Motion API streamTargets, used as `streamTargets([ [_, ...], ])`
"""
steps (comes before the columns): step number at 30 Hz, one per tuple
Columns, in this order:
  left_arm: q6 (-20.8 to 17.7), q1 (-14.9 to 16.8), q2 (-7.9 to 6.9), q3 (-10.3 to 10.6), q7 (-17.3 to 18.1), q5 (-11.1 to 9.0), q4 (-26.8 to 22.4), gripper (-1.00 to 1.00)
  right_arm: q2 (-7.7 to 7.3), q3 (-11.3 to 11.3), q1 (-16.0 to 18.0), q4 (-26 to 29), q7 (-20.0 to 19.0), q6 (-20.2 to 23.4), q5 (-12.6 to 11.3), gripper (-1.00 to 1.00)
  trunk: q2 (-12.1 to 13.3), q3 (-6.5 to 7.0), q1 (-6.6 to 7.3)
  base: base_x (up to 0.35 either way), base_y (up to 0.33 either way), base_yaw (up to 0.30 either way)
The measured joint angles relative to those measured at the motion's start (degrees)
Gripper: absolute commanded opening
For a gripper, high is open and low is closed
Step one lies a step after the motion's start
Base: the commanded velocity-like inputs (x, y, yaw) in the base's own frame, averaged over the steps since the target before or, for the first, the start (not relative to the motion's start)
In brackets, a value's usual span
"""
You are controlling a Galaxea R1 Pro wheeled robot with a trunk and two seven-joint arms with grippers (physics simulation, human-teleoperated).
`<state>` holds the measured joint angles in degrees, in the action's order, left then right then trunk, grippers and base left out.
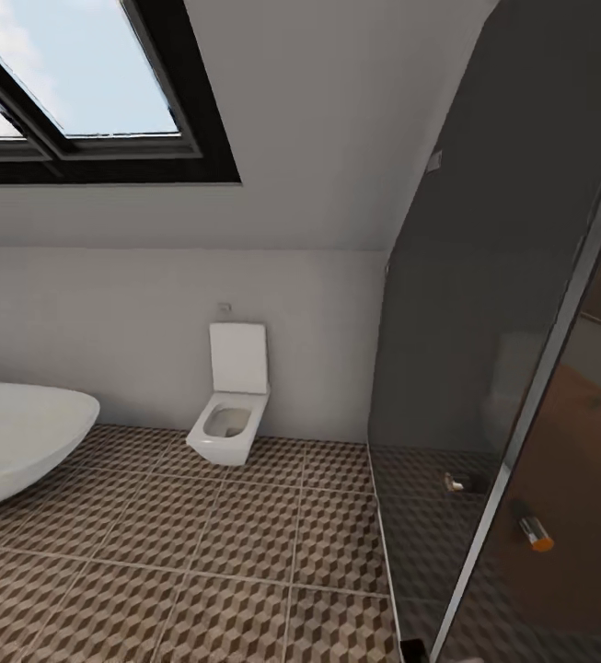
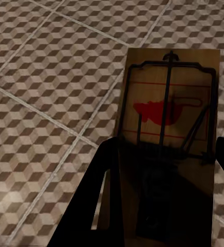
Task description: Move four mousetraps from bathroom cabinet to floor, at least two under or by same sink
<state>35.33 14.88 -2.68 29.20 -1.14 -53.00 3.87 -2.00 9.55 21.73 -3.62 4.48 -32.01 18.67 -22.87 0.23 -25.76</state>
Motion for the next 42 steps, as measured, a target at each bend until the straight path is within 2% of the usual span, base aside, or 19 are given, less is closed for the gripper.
streamTargets([
  [42,0.0,0.0,0.09,0.0,-0.1,0.0,0.0,-1.00,0.00,0.2,0.0,0.0,0.1,0.0,0.1,-1.00,0.0,0.00,0.00,0.000,0.000,0.300],
])
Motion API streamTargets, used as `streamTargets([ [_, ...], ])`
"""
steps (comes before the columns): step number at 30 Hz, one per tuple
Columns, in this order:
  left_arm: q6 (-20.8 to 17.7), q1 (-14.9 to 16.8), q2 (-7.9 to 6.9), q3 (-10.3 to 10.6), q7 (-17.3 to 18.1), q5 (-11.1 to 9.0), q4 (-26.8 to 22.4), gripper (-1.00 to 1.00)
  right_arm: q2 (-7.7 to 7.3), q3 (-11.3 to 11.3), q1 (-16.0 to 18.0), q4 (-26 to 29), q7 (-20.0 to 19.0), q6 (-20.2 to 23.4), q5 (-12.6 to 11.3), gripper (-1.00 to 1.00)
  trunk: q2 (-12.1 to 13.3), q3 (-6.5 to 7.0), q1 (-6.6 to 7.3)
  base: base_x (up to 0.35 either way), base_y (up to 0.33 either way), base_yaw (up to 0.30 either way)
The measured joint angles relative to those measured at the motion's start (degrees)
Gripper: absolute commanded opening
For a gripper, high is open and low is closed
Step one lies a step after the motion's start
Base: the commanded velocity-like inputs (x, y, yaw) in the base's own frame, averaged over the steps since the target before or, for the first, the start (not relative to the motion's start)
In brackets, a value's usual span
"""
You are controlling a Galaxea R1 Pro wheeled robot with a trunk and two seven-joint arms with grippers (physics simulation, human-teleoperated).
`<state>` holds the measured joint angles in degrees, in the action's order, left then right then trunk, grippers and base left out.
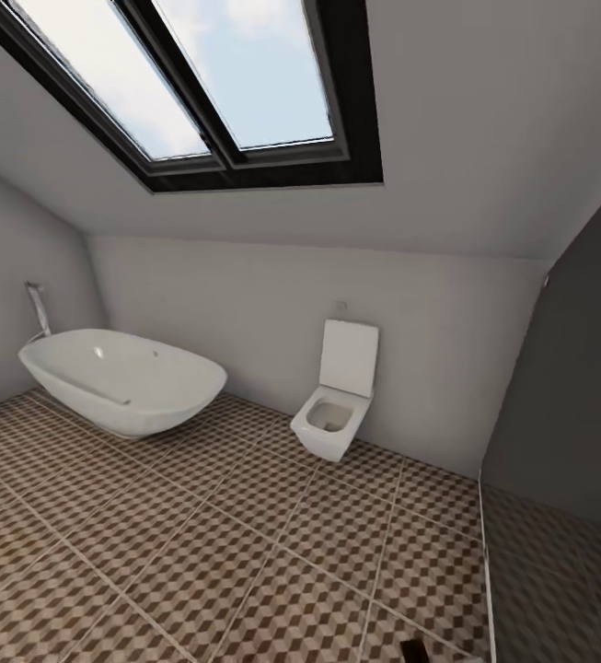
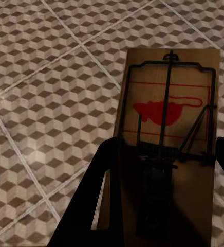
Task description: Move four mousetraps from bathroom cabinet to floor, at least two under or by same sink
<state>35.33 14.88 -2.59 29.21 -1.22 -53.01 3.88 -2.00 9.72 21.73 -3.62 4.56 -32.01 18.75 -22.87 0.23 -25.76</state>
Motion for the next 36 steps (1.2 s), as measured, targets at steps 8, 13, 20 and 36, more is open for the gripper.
streamTargets([
  [8,0.0,0.0,0.00,0.0,0.0,0.0,0.0,-1.00,0.00,0.0,0.0,0.0,0.0,0.0,0.0,-1.00,0.0,0.00,0.00,0.000,0.000,0.300],
  [13,0.0,0.0,0.00,0.0,0.0,0.0,0.0,-1.00,0.00,0.0,0.0,0.0,0.0,0.0,-0.1,-1.00,0.0,0.00,0.00,0.000,0.000,0.300],
  [20,0.0,0.0,0.00,0.0,0.0,0.0,0.0,-1.00,0.00,0.0,0.0,0.0,0.0,0.0,-0.1,-1.00,0.0,0.00,0.00,0.000,0.000,0.300],
  [36,0.0,0.0,0.00,0.0,0.0,0.0,0.0,-1.00,0.00,0.0,0.0,0.0,0.0,0.0,-0.1,-1.00,0.0,0.00,0.00,0.000,0.000,0.300],
])
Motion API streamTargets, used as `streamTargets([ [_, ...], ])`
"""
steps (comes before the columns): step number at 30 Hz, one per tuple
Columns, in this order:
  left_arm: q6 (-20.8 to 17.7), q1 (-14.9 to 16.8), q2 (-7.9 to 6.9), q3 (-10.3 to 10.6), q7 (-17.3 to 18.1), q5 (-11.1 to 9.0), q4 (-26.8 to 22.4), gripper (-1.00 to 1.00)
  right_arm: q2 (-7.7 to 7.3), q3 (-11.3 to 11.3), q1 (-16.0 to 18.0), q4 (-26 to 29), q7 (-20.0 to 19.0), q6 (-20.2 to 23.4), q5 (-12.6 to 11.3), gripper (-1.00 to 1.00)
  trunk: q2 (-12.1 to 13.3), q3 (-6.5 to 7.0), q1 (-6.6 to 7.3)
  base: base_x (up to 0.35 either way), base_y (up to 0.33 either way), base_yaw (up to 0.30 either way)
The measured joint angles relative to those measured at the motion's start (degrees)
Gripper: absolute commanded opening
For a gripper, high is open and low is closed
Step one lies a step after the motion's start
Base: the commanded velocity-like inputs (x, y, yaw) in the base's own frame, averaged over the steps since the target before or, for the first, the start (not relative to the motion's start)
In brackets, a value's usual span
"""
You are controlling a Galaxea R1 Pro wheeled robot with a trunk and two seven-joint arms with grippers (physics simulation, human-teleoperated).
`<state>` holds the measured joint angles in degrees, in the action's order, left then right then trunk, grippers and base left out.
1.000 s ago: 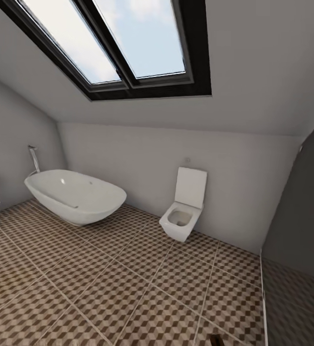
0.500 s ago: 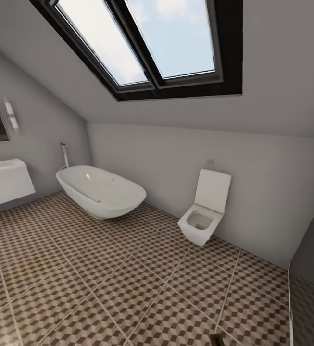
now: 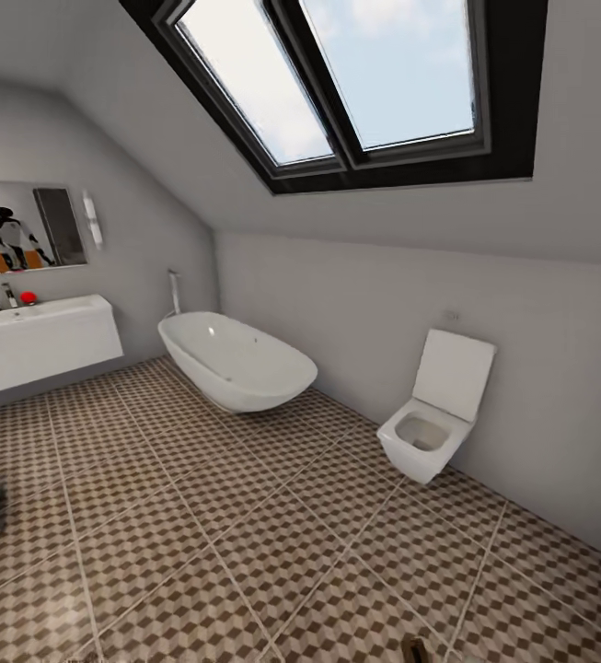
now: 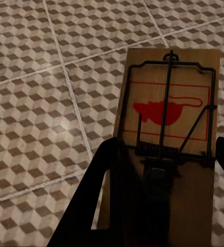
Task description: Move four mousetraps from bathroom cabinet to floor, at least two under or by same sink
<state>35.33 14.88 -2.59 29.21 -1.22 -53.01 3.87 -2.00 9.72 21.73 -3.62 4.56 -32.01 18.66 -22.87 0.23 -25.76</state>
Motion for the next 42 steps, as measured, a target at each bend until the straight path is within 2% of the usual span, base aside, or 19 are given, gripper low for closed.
streamTargets([
  [15,0.0,0.0,-0.04,0.0,0.0,0.0,0.0,-1.00,0.00,0.0,0.0,0.0,0.0,0.0,-0.1,-1.00,0.0,0.00,0.00,0.012,0.000,0.300],
  [42,-0.2,0.0,-0.26,-0.2,-0.3,-0.1,0.0,-1.00,0.00,0.0,0.0,0.0,0.0,0.0,-0.1,-1.00,0.0,0.00,0.03,0.313,0.000,0.300],
])
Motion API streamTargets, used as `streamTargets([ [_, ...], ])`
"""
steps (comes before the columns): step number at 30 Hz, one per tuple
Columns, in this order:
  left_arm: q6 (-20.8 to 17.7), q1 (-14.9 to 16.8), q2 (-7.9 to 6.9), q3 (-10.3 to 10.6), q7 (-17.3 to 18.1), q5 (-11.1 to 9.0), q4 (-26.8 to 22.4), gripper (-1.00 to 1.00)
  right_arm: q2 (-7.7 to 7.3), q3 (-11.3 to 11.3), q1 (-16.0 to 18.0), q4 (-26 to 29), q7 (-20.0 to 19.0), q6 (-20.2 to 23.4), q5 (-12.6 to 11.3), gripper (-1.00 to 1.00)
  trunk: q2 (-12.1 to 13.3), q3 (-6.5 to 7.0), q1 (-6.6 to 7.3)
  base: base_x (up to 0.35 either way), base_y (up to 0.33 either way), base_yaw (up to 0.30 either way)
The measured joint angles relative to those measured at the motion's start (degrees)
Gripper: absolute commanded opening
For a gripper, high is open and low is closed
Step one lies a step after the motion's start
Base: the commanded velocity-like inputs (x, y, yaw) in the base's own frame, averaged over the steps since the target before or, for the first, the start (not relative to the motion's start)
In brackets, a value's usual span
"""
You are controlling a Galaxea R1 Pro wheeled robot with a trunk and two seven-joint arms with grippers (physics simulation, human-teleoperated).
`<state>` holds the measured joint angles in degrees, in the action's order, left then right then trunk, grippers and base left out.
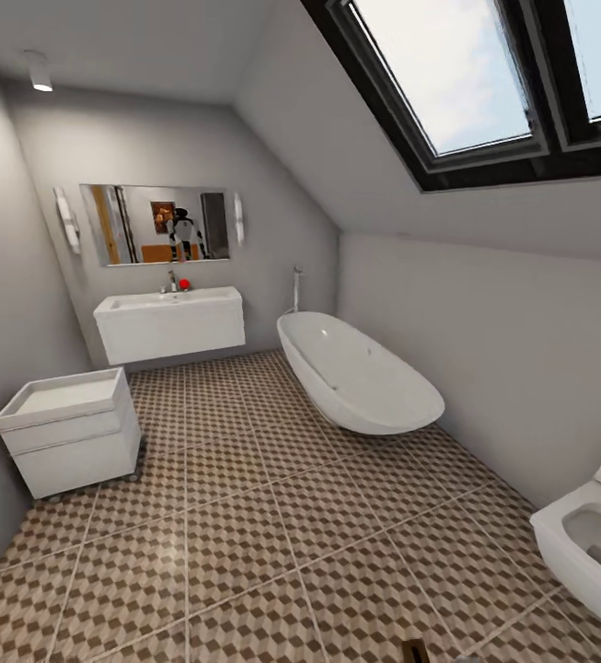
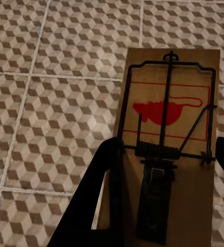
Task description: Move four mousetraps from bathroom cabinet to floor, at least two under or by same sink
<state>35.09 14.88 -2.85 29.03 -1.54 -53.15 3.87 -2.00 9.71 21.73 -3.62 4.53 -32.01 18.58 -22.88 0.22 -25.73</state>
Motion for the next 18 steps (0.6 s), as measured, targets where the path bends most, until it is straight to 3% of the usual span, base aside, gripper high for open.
streamTargets([
  [13,0.0,0.0,0.00,0.0,-0.1,0.0,0.0,-1.00,0.00,0.0,0.0,0.0,0.0,0.0,0.1,-1.00,0.0,0.00,0.00,0.324,0.000,0.272],
  [18,0.0,0.0,-0.04,0.0,-0.1,0.0,0.0,-1.00,-0.01,0.0,0.0,0.0,0.0,0.0,0.1,-1.00,0.0,0.00,0.00,0.324,0.000,0.055],
])
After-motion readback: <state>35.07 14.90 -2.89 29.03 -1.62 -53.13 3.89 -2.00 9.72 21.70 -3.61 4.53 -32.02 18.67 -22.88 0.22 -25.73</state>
